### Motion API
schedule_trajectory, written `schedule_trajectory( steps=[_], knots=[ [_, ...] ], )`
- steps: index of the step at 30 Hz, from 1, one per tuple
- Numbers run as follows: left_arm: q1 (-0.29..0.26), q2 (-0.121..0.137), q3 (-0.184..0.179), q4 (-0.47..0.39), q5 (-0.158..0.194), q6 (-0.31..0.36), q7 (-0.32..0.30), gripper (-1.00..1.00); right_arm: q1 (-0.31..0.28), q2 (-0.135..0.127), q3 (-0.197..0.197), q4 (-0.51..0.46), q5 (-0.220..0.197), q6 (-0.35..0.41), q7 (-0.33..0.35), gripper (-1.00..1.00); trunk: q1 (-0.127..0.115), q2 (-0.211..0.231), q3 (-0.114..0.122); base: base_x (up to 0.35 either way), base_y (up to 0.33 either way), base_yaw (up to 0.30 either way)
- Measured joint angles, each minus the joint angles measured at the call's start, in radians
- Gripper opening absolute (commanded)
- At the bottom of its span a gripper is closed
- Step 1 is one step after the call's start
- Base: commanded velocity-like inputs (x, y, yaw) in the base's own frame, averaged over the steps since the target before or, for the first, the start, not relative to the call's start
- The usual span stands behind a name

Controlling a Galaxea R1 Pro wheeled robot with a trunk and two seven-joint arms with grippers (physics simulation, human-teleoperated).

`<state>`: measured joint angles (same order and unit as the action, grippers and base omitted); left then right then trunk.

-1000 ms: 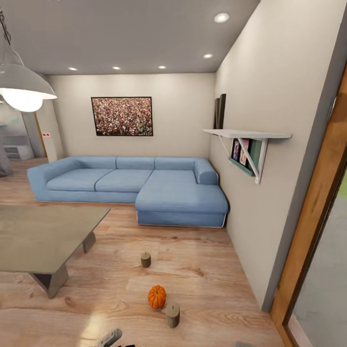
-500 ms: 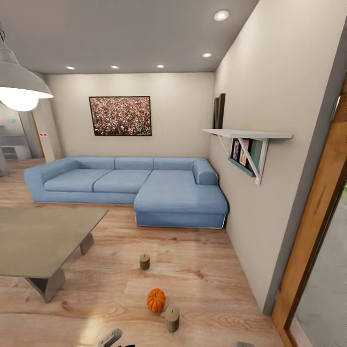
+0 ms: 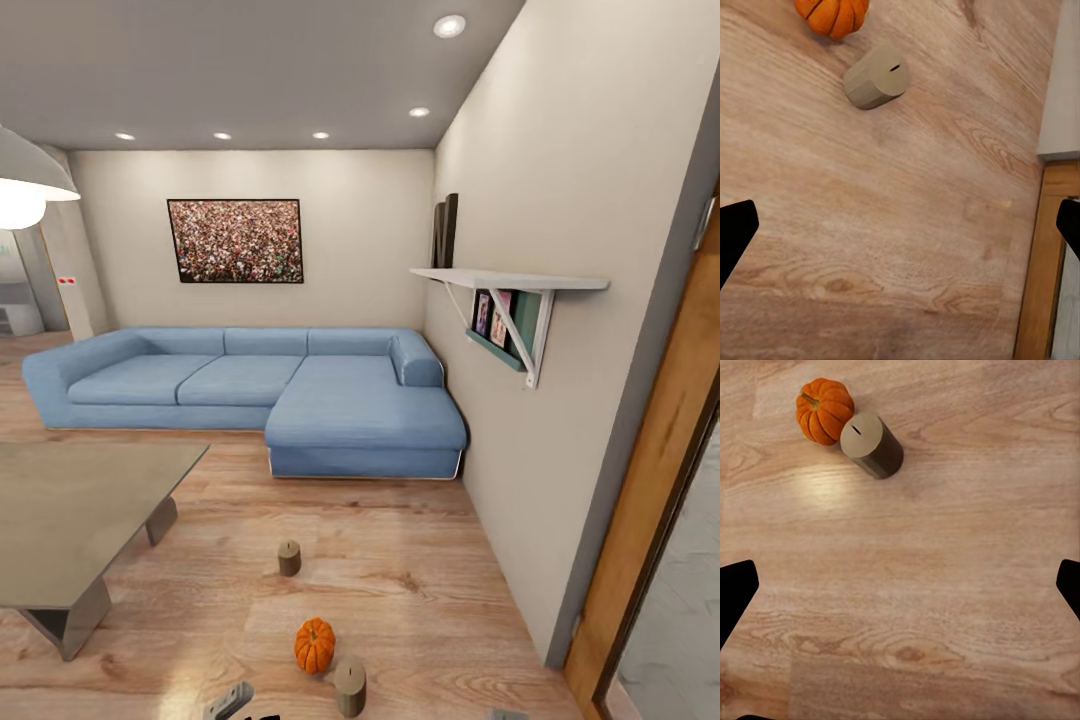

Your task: Place each of the two pumpkins and all three candles from the living room inside a cabinet in the living room (use any cabinet), then make sure every cabinet is closed, and position the cauldron so it is next to a table in the living room.

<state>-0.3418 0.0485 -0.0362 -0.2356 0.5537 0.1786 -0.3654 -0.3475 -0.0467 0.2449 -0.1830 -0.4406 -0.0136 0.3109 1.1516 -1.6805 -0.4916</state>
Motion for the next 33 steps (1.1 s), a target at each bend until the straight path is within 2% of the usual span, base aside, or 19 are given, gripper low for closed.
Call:
schedule_trajectory(
  steps=[21,25,33],
  knots=[
    [0.000,0.000,-0.001,-0.012,0.003,0.001,-0.001,1.00,0.000,-0.001,0.000,-0.002,-0.002,0.000,0.001,1.00,0.000,0.000,0.000,0.001,0.000,0.000],
    [0.000,0.000,0.000,-0.077,0.004,0.001,-0.003,1.00,0.000,0.000,0.000,-0.002,-0.001,0.000,0.002,1.00,0.000,0.000,0.000,0.000,0.000,0.000],
    [0.000,0.001,-0.001,-0.137,0.002,0.004,-0.004,1.00,0.000,0.000,0.000,-0.001,0.000,0.000,0.002,1.00,0.000,0.000,0.000,0.000,0.000,0.000]
  ],
)
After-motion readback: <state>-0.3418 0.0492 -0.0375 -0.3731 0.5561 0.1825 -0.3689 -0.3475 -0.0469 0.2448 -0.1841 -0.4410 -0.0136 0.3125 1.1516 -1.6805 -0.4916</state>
